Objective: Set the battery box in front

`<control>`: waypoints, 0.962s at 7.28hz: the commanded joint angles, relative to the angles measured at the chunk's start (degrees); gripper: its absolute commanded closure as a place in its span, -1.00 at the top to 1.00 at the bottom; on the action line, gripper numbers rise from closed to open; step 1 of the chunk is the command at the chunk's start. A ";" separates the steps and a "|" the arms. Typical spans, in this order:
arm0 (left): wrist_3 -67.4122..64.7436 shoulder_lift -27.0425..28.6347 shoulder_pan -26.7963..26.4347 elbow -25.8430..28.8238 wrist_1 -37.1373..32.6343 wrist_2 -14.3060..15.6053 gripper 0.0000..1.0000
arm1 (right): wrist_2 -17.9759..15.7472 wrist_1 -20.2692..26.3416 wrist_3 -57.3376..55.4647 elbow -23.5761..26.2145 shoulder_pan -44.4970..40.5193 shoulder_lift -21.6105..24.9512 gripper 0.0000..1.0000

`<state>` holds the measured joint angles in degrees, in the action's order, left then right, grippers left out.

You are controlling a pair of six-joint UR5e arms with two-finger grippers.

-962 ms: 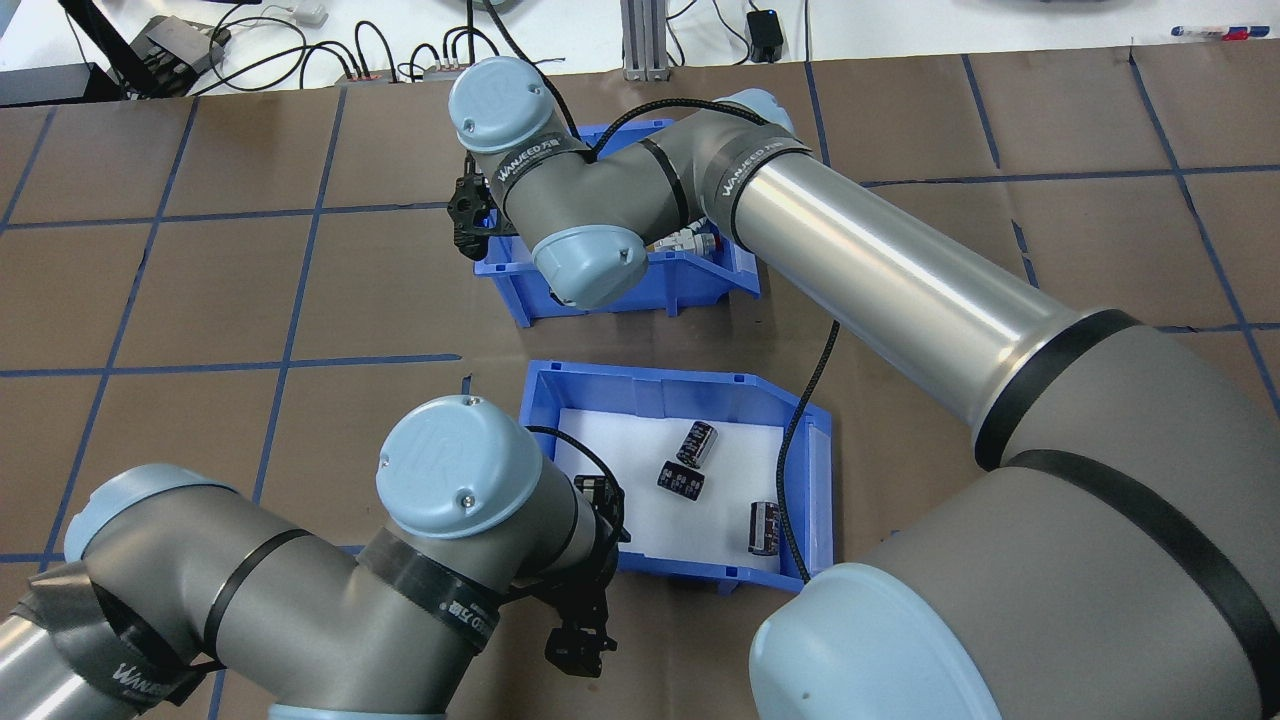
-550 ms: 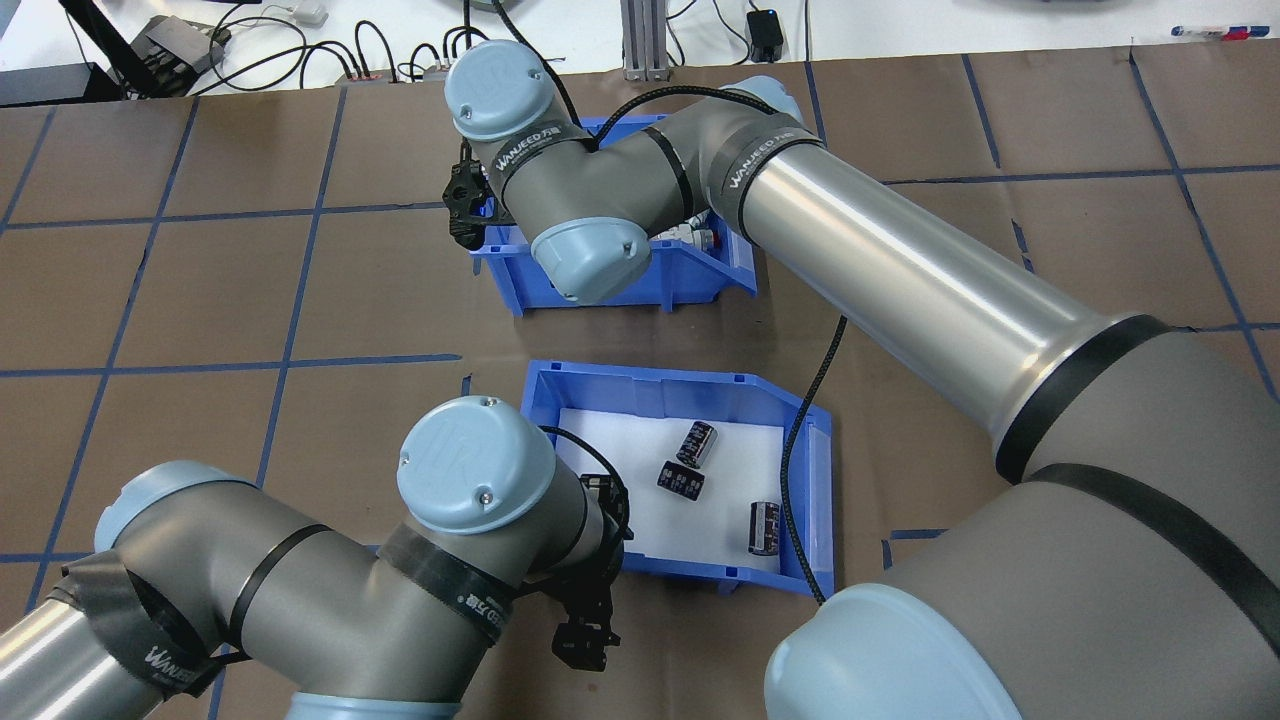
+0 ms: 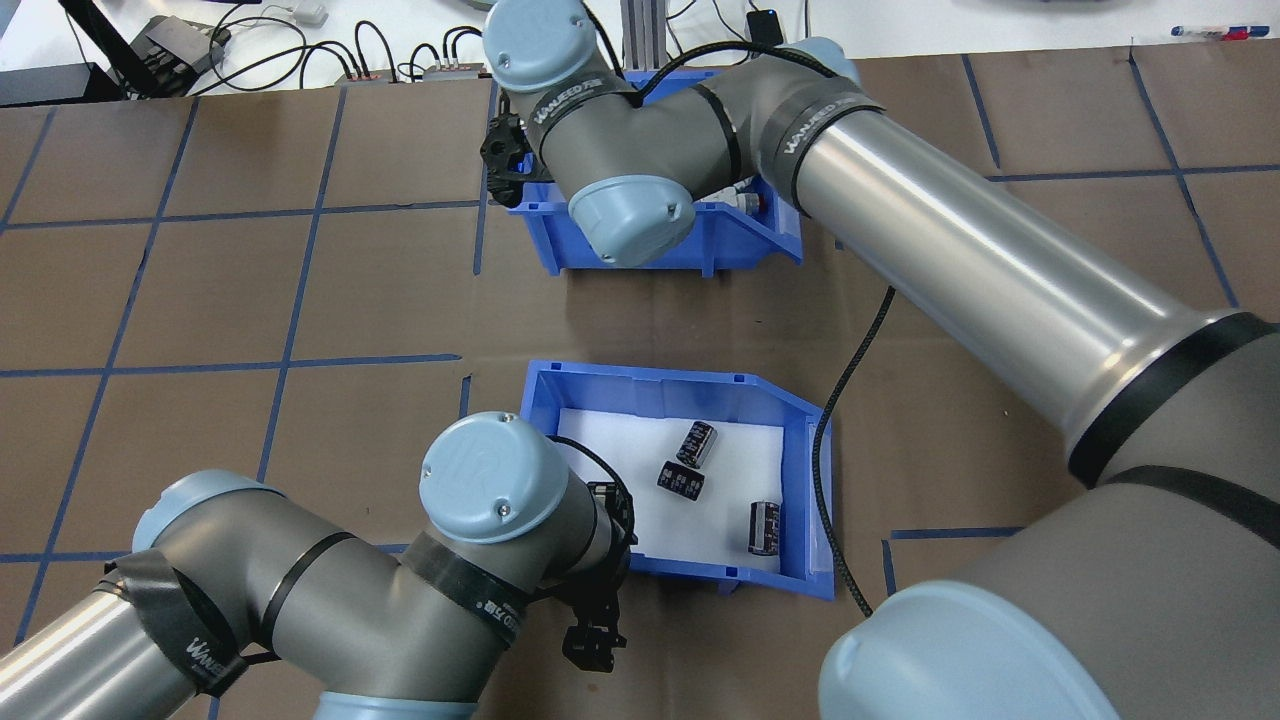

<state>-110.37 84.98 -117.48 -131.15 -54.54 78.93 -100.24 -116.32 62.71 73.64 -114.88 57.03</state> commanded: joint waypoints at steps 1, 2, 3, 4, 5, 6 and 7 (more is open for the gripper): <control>-0.54 2.21 -0.55 -2.01 5.67 -0.09 0.45 | -0.22 3.28 4.23 0.19 6.48 3.51 -1.00; -0.63 2.38 -0.56 -2.09 6.20 -0.52 -0.22 | -0.57 4.86 8.52 0.54 10.08 5.35 -1.00; -0.90 2.47 -0.56 -2.18 7.77 -0.70 -0.82 | -0.57 4.88 10.74 2.11 13.16 7.63 -1.00; -0.55 1.95 -0.56 -2.18 8.83 -0.79 -1.00 | -0.57 4.88 13.55 4.56 15.63 9.83 -1.00; 0.32 0.12 -0.47 -1.75 8.93 -0.44 -1.00 | -0.40 4.61 17.49 8.50 18.35 13.16 -1.00; 0.77 -1.03 0.14 -1.31 8.84 -0.09 -1.00 | 0.21 3.83 20.84 13.67 21.16 17.19 -1.00; 1.99 -2.78 0.76 -0.52 7.97 0.17 -1.00 | 0.57 2.69 24.52 18.77 23.97 21.06 -1.00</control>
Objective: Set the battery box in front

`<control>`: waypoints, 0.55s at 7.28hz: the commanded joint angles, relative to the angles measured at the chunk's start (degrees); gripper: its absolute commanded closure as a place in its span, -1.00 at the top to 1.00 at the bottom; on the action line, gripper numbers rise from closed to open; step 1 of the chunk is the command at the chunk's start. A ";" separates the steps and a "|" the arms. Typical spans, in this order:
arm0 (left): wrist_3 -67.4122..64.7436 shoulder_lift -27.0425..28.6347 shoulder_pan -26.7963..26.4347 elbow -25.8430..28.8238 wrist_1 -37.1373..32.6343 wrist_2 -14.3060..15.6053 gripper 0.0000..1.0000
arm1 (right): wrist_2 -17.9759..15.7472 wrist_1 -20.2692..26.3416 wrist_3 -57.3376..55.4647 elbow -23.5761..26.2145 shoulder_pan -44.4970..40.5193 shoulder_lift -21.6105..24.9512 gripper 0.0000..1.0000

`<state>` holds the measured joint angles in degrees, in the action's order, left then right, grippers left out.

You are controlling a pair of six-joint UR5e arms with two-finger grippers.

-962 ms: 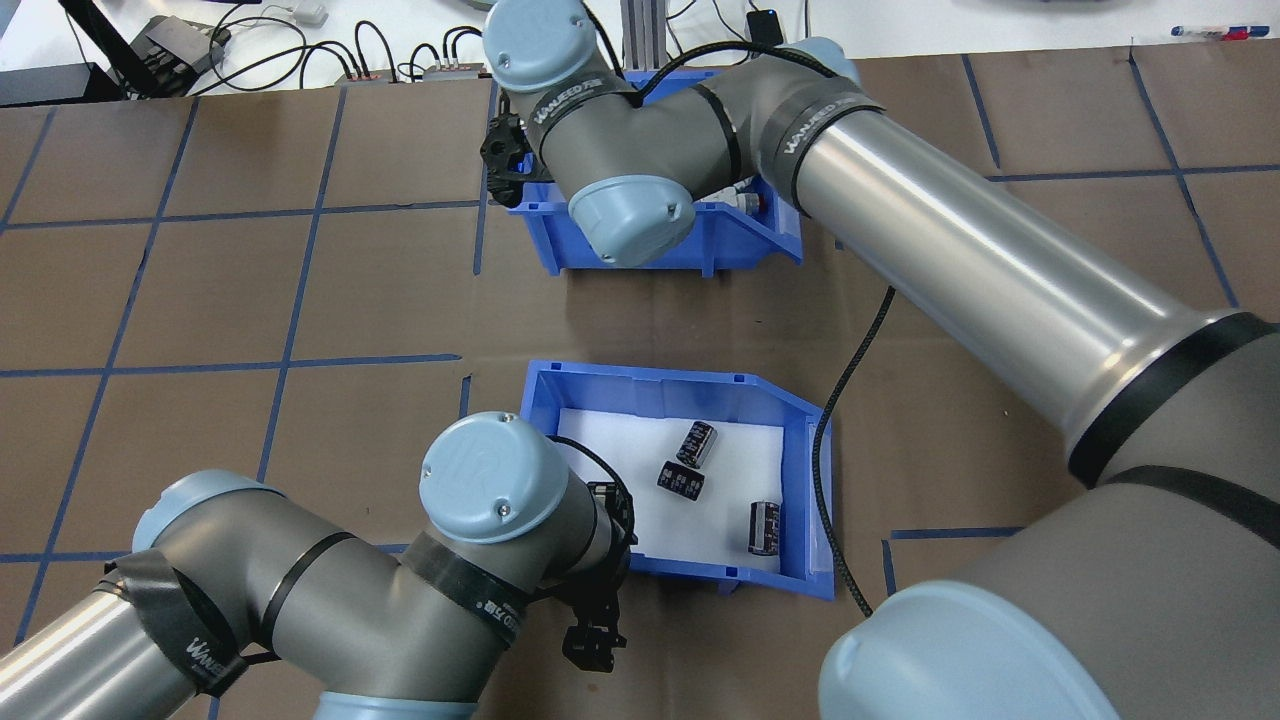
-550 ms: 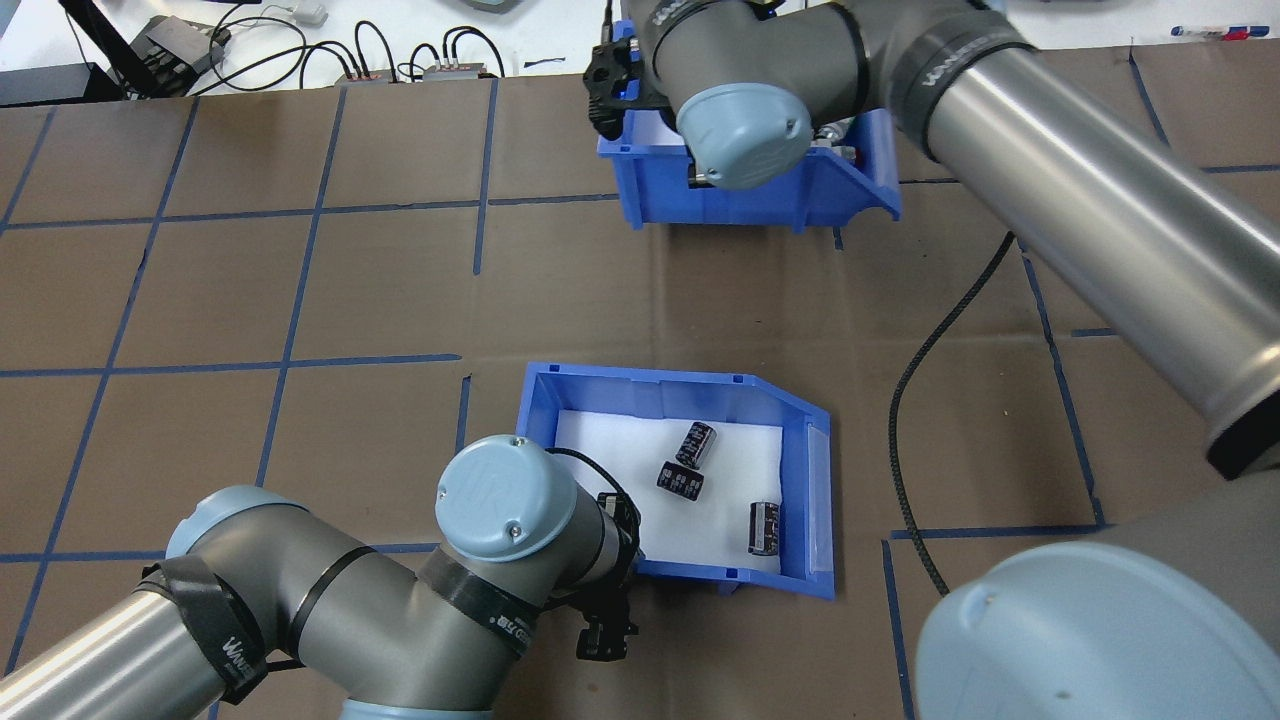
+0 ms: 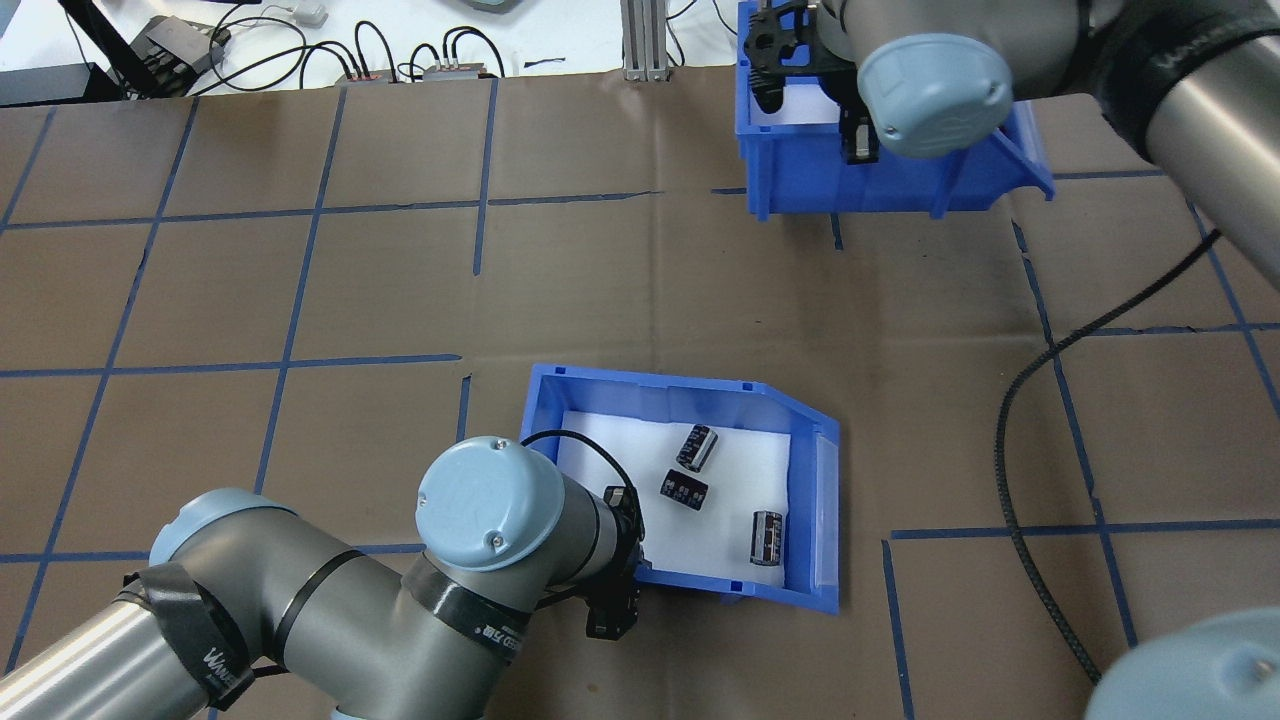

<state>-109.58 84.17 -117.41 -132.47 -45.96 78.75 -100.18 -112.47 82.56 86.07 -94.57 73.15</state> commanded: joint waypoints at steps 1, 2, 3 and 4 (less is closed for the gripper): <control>3.30 -2.78 2.43 1.33 -1.49 0.53 -1.00 | 0.77 -3.26 8.89 11.18 6.56 9.16 -1.00; 5.85 -3.22 6.54 1.51 -2.02 0.44 -1.00 | 3.38 -4.41 14.50 15.06 10.07 13.03 -1.00; 10.75 -3.57 12.15 1.69 -3.16 0.36 -1.00 | 5.41 -4.33 19.08 18.57 14.55 16.72 -1.00; 16.54 -3.49 17.95 2.12 -4.30 0.27 -1.00 | 7.43 -4.51 23.30 22.61 17.90 20.33 -1.00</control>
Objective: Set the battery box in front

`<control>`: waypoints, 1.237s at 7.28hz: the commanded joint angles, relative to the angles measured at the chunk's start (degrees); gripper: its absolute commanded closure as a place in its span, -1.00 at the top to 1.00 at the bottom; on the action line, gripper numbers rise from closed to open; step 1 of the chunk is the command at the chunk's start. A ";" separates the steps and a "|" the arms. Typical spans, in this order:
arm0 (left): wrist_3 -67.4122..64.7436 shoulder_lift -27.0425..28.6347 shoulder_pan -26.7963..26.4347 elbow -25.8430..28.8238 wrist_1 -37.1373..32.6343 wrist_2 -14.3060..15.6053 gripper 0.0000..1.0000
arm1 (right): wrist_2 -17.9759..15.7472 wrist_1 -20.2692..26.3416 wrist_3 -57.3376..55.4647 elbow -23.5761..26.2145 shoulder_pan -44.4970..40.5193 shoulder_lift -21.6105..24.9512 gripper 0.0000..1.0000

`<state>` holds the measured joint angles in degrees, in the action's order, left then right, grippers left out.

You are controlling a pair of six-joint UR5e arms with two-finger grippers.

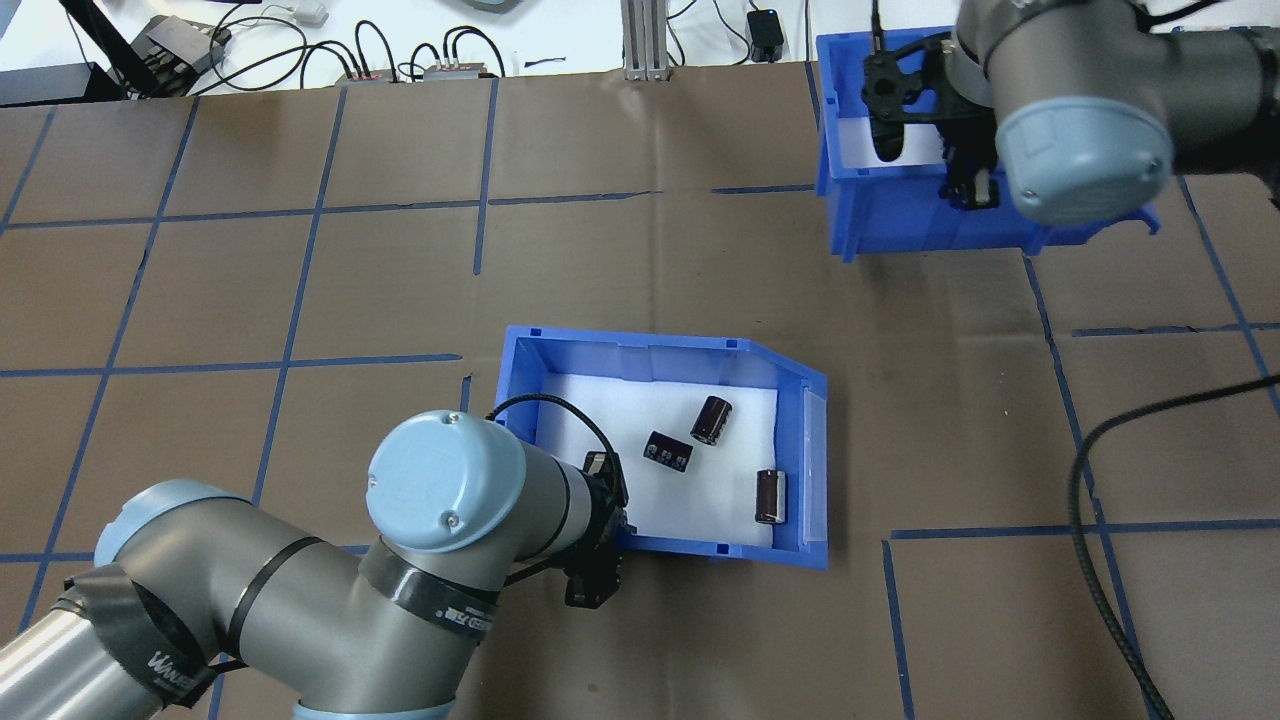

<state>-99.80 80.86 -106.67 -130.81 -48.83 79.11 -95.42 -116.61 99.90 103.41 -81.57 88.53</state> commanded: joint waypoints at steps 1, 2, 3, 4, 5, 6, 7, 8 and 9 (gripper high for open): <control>10.47 2.00 12.13 2.82 -1.53 -0.10 -1.00 | 4.18 -0.81 8.62 8.01 7.72 7.42 -1.00; 11.99 4.89 13.31 6.85 -2.58 -0.19 -1.00 | 5.15 -1.34 11.60 9.17 9.83 8.49 -1.00; 11.91 10.22 13.41 12.19 -2.59 -0.36 -1.00 | 5.07 -1.26 11.63 9.35 10.20 8.59 -1.00; 11.74 16.54 13.24 17.99 -2.50 -0.63 -1.00 | 4.99 -1.17 11.63 9.36 10.03 8.77 -0.99; 10.61 22.26 12.54 24.05 -2.50 -0.71 -1.00 | 4.90 -1.08 11.63 9.36 10.03 8.77 -0.99; 8.51 27.10 10.62 29.33 -2.59 -0.80 -1.00 | 4.90 -1.08 11.63 9.36 10.03 8.77 -0.99; 4.48 30.63 8.60 33.13 -2.41 -0.89 -1.00 | 4.90 -0.99 11.63 9.36 10.03 8.77 -0.99; 0.96 34.32 6.23 36.47 -1.89 -1.15 -1.00 | 4.90 -0.99 11.63 9.36 10.03 8.77 -0.99; -1.86 36.45 4.55 39.12 -1.88 -1.42 -1.00 | 4.90 -0.99 11.63 9.36 10.03 8.77 -0.99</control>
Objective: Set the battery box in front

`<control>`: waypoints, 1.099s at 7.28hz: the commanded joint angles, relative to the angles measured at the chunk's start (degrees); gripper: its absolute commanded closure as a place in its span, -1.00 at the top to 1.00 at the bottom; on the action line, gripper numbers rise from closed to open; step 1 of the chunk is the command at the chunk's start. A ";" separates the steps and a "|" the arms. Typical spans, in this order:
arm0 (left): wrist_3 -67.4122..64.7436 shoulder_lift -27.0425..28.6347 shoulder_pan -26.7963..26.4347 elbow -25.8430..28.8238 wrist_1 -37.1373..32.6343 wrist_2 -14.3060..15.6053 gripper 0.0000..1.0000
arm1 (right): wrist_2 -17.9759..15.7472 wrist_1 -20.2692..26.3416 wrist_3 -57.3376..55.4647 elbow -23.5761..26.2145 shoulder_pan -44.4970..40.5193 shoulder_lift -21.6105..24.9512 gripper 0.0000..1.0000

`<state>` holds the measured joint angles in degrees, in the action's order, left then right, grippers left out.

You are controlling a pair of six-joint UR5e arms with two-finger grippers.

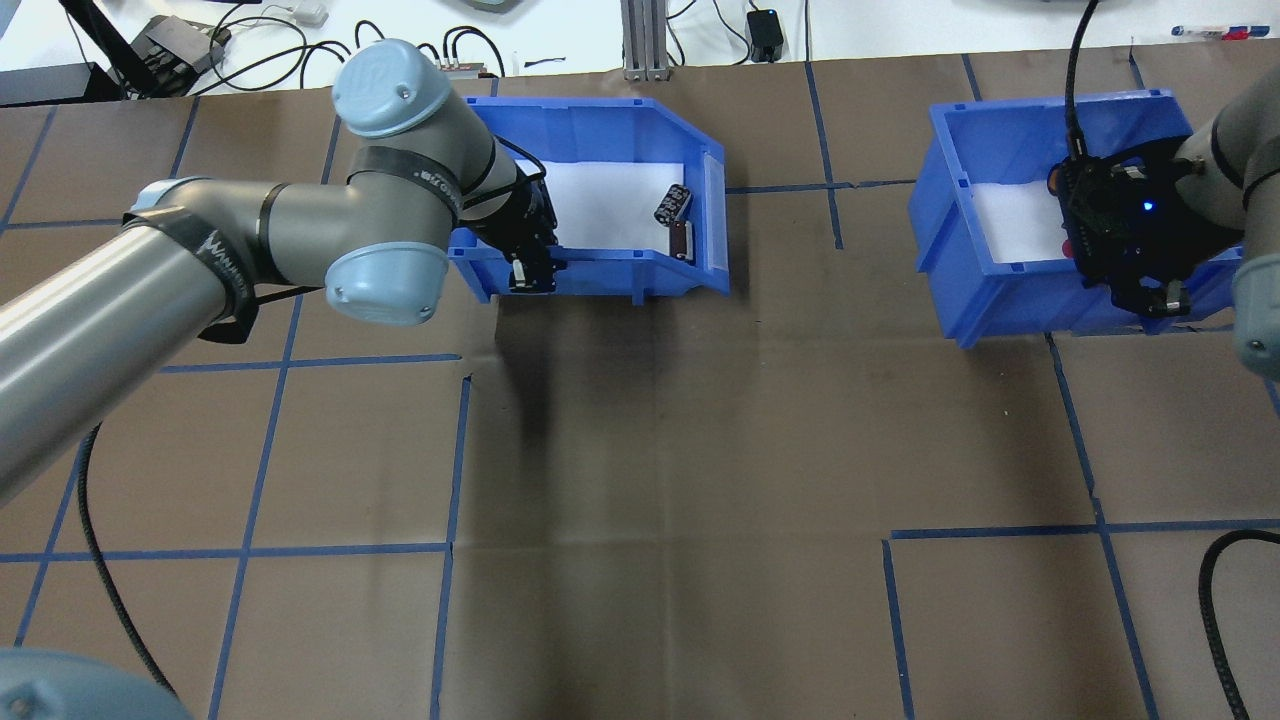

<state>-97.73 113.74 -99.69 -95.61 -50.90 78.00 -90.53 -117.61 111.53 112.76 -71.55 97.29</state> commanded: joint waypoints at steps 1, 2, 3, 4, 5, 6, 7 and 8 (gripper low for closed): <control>-4.48 4.11 -3.83 4.55 0.18 -0.39 -0.99 | 0.00 0.02 0.00 0.00 0.00 0.01 -0.99; -7.10 4.12 -4.71 4.64 0.18 -1.70 -0.98 | 0.00 0.02 0.00 0.00 0.00 0.01 -0.99; -7.56 4.21 -4.81 4.64 0.36 -4.93 -0.97 | -0.09 0.02 0.00 0.00 0.00 0.01 -0.99; -7.65 4.30 -5.07 4.55 0.36 -5.22 -0.92 | -0.09 0.02 0.00 0.00 0.00 0.01 -0.99; -7.83 4.64 -5.68 4.38 0.36 -5.31 -0.71 | -0.09 0.02 0.00 0.00 0.00 0.01 -0.99; -8.00 5.00 -6.21 4.29 0.36 -5.14 -0.68 | -0.09 0.10 0.00 0.00 0.00 0.09 -0.99; -8.09 5.09 -6.39 4.29 0.36 -5.22 -0.57 | -0.09 0.10 0.00 0.00 0.00 0.09 -0.99; -8.09 4.91 -6.39 4.20 0.45 -4.35 0.64 | -0.09 0.10 0.00 0.00 0.00 0.09 -0.99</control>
<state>-105.75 118.68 -105.92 -91.32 -50.52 73.01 -90.62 -117.52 111.54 112.76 -71.54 97.37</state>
